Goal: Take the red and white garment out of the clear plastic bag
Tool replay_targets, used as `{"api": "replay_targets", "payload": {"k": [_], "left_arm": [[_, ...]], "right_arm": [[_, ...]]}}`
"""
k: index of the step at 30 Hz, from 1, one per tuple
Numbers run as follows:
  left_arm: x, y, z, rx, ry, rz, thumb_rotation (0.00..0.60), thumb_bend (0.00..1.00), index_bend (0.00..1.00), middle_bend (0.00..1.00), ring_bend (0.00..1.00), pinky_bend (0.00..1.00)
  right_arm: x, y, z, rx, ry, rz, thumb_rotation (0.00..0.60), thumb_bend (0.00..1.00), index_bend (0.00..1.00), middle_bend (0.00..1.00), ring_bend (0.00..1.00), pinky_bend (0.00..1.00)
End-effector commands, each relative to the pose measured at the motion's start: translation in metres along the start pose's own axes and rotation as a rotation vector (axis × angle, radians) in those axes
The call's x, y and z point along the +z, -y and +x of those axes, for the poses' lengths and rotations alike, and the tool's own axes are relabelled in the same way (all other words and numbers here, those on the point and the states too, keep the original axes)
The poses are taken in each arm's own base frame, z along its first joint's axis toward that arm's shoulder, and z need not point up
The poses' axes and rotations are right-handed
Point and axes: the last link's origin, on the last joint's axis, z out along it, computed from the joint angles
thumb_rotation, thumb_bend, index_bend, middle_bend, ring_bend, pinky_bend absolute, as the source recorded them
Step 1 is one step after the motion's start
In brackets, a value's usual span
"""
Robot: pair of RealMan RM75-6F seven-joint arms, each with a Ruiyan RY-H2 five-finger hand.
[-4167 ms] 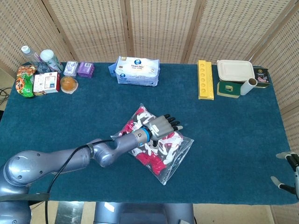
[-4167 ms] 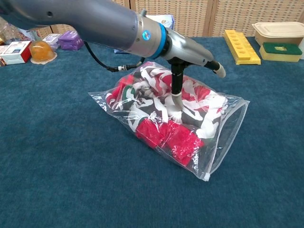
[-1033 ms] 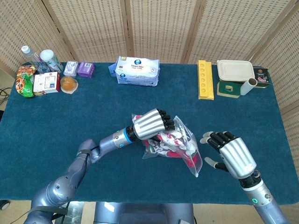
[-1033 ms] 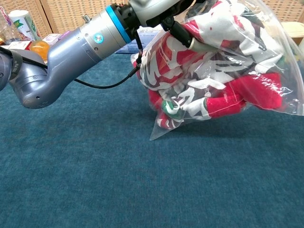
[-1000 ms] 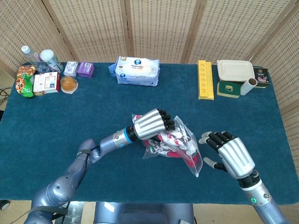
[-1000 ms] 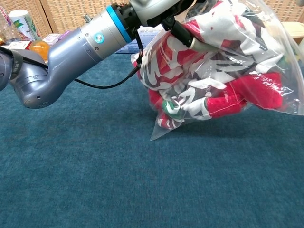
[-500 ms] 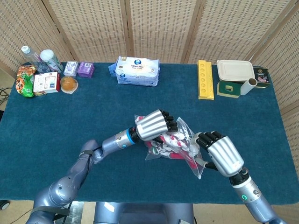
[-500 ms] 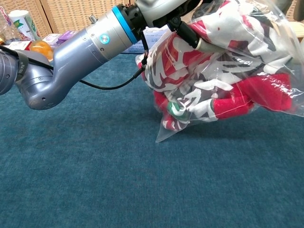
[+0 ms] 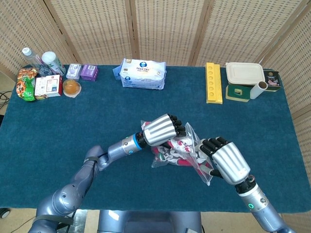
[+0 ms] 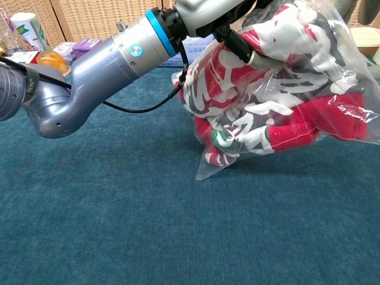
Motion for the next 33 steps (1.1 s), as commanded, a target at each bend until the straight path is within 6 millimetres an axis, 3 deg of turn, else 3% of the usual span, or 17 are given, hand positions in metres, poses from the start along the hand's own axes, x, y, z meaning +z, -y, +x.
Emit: {"api": "replay_targets", "payload": {"k": [1,21,33], "left_arm": [[0.000,0.000,0.000,-0.003,-0.002,0.003,0.600,0.27,0.87,0.74,0.72,0.76],[-0.006,0.000,0.002,-0.004,-0.001,-0.016,0.600,0.27,0.87,0.74,0.72,0.76],[-0.004,0.002,0.002,-0.005,-0.002,-0.003,0.600,0.27,0.87,0.74,0.72,0.76]], "right_arm": [[0.001,0.000,-0.001,-0.001,0.010,-0.003,0.600,0.13,0.42,0.39,0.48,0.50],[0.002,-0.026,0.005,-0.079,-0.011,-0.088,0.600,0.13,0.42,0.39,0.48,0.50],[0.003,-0.014,0.007,-0.041,-0.006,-0.037,0.600,0.13,0.42,0.39,0.47,0.50]]}}
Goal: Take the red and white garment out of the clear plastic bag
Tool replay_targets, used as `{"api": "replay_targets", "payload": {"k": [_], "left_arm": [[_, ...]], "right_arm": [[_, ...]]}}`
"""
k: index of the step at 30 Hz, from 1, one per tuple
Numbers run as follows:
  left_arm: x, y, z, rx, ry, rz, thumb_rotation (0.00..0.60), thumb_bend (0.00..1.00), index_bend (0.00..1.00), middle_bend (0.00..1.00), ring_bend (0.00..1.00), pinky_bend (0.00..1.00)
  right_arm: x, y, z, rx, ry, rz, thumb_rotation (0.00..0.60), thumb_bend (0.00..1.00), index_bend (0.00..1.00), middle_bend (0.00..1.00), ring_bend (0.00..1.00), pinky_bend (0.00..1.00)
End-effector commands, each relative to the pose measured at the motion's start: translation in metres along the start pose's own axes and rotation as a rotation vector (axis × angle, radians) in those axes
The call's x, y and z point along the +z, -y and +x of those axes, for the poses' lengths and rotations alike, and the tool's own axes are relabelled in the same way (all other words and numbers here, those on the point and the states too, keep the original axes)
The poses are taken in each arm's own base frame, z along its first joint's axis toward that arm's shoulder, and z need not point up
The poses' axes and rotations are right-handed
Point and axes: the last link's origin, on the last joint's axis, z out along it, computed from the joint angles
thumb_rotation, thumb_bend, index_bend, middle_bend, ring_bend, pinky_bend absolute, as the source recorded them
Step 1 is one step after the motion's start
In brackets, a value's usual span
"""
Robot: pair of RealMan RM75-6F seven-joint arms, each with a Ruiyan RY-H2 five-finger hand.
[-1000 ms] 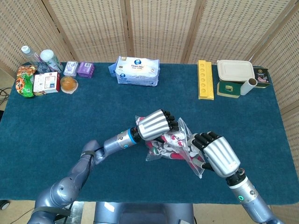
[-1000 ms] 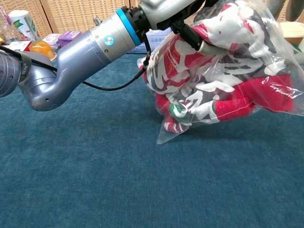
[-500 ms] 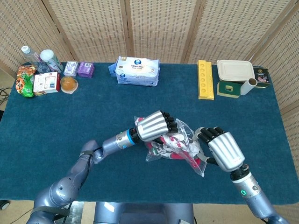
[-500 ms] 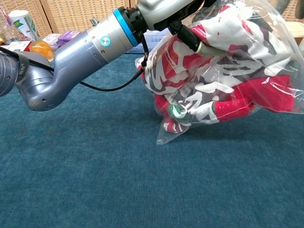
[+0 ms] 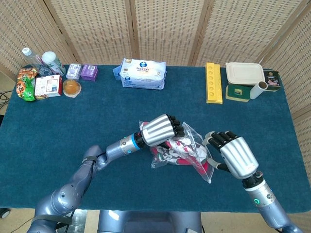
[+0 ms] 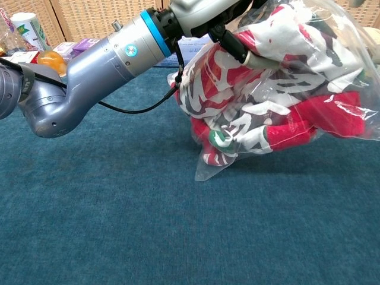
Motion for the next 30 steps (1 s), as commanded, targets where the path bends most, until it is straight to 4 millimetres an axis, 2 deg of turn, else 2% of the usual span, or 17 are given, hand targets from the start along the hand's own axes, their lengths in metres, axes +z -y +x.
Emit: {"api": "replay_targets", "payload": {"k": [1,30], "left_arm": [[0.000,0.000,0.000,0.000,-0.001,-0.001,0.600,0.27,0.87,0.74,0.72,0.76],[0.005,-0.004,0.002,-0.022,-0.027,-0.007,0.600,0.26,0.87,0.74,0.73,0.76]], "right_arm": [[0.001,0.003,-0.001,0.006,0.005,0.008,0.600,0.13,0.42,0.39,0.47,0.50],[0.014,0.009,-0.013,-0.042,0.050,0.028,0.600,0.13,0.42,0.39,0.47,0.50]]}}
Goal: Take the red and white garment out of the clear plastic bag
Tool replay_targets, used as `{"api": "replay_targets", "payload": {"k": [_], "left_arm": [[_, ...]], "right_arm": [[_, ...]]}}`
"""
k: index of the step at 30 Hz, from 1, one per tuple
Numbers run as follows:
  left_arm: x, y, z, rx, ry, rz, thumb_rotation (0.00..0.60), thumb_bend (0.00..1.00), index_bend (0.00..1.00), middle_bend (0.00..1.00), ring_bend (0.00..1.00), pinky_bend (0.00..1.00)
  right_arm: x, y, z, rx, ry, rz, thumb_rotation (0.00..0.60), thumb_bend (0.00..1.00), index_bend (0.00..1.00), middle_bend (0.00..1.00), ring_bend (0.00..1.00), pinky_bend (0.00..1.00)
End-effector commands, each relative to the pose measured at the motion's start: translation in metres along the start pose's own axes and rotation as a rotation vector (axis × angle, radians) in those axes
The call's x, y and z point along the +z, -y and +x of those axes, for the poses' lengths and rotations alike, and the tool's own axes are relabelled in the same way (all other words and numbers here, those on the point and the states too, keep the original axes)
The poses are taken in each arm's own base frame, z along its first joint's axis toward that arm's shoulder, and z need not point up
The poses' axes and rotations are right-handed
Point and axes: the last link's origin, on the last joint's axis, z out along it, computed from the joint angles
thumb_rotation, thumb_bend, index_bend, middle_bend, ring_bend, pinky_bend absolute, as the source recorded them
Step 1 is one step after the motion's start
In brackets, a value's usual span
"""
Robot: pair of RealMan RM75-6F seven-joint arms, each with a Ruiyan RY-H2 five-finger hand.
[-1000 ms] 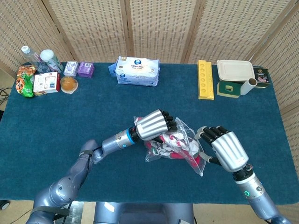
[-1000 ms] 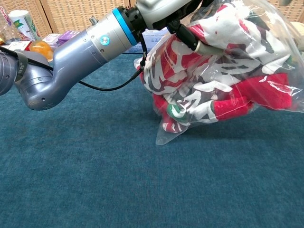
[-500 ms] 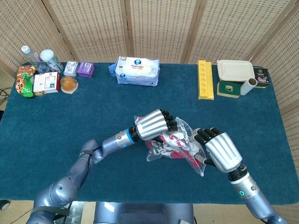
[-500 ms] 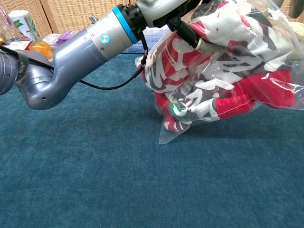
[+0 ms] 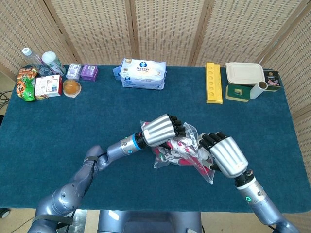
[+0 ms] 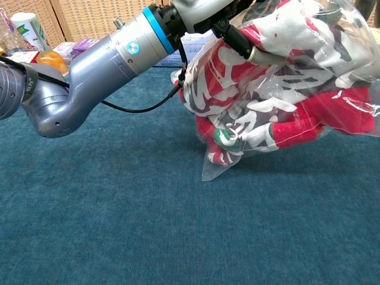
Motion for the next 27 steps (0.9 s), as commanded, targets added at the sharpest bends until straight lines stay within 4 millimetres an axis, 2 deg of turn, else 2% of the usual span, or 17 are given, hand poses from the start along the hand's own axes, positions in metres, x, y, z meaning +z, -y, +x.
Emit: {"api": "replay_targets", "payload": {"k": [1,12,27], "left_arm": [[0.0009,-0.0007,0.0000,-0.003,-0.003,-0.001,0.600,0.26,0.87,0.74,0.73,0.76],[0.0016,-0.0023,-0.0037,-0.013,0.007,0.005,0.600,0.25,0.87,0.74,0.72,0.76],[0.0010,-0.0032,-0.0080,-0.017,0.025,0.010,0.600,0.24,0.87,0.74,0.72,0.76]], "right_arm": [[0.0029,0.0001,-0.0014,-0.024,0.002,0.002,0.600,0.13,0.42,0.39,0.47,0.50],[0.0087,0.0046,-0.0029,-0.034,0.023,0.007,0.600,0.17,0.44,0.39,0.47,0.50],[0.0112,0.0055,-0.0053,-0.023,0.054,-0.009,0.600,0.30,0.47,0.39,0.48,0.51]]}}
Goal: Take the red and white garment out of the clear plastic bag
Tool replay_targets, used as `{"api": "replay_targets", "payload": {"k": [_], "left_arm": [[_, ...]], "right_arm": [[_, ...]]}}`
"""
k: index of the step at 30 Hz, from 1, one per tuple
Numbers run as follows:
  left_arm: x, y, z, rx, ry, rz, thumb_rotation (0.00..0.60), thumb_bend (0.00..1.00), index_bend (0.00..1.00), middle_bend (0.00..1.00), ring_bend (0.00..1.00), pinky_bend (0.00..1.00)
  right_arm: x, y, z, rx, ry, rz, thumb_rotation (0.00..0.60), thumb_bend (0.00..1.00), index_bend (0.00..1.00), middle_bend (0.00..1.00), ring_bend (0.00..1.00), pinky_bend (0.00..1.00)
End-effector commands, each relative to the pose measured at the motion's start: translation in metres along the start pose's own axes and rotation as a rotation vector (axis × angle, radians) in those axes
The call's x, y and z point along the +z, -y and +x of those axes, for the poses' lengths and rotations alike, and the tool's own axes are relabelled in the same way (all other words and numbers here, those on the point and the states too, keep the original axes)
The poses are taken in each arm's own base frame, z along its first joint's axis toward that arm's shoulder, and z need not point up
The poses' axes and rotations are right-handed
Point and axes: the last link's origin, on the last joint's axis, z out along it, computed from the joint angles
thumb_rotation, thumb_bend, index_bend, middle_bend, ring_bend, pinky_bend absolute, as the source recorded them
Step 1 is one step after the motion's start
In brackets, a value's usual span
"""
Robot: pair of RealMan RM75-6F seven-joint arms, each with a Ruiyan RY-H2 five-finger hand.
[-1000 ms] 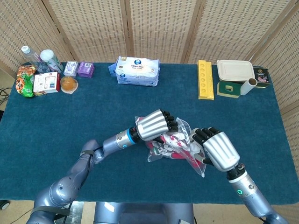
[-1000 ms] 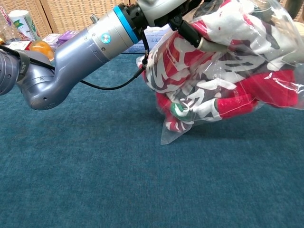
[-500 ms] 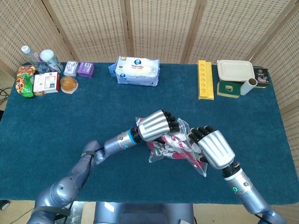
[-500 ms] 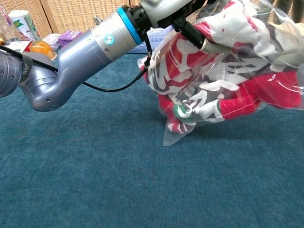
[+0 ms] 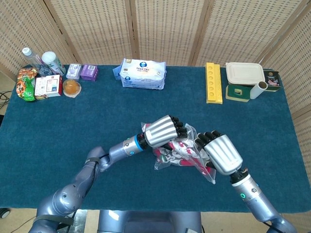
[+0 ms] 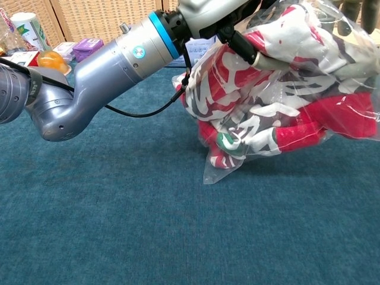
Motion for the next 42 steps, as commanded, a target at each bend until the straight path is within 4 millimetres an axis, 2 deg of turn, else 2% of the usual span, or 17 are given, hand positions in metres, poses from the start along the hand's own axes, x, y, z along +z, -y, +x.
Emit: {"api": "replay_targets", "payload": {"k": [1,7,20,25,28,34,37,42], "left_arm": [[0.000,0.000,-0.001,-0.001,0.002,0.000,0.600,0.24,0.87,0.74,0.72,0.76],[0.000,-0.001,-0.002,-0.005,0.008,0.001,0.600,0.23,0.87,0.74,0.72,0.76],[-0.003,-0.003,-0.007,-0.025,0.028,0.002,0.600,0.21,0.87,0.74,0.72,0.74],[-0.006,0.001,-0.006,-0.036,0.032,0.023,0.600,0.14,0.86,0.74,0.70,0.72],[-0.007,0.002,-0.006,-0.041,0.035,0.031,0.600,0.08,0.77,0.73,0.67,0.69],[-0.015,0.008,-0.004,-0.087,0.043,0.067,0.600,0.03,0.45,0.58,0.55,0.60],[-0.018,0.010,-0.002,-0.098,0.049,0.082,0.600,0.02,0.33,0.50,0.49,0.56],[-0.030,0.015,0.005,-0.092,0.075,0.099,0.600,0.01,0.23,0.41,0.40,0.51]], "right_arm": [[0.000,0.001,-0.001,0.003,0.008,0.000,0.600,0.31,0.47,0.39,0.49,0.51],[0.003,0.003,-0.002,0.012,0.017,0.005,0.600,0.40,0.51,0.40,0.49,0.52],[0.008,0.008,-0.005,0.003,-0.001,-0.009,0.600,0.48,0.63,0.41,0.54,0.56],[0.007,0.009,-0.008,0.011,0.005,-0.019,0.600,0.52,0.67,0.44,0.56,0.57],[0.006,0.009,-0.010,0.018,0.019,-0.019,0.600,0.53,0.68,0.45,0.56,0.57],[0.006,0.008,-0.013,0.021,0.053,-0.014,0.600,0.55,0.70,0.46,0.56,0.56],[0.007,0.008,-0.013,0.011,0.057,-0.006,0.600,0.55,0.70,0.46,0.56,0.55],[0.007,0.003,-0.016,-0.022,0.073,0.004,0.600,0.55,0.70,0.46,0.56,0.55]]}}
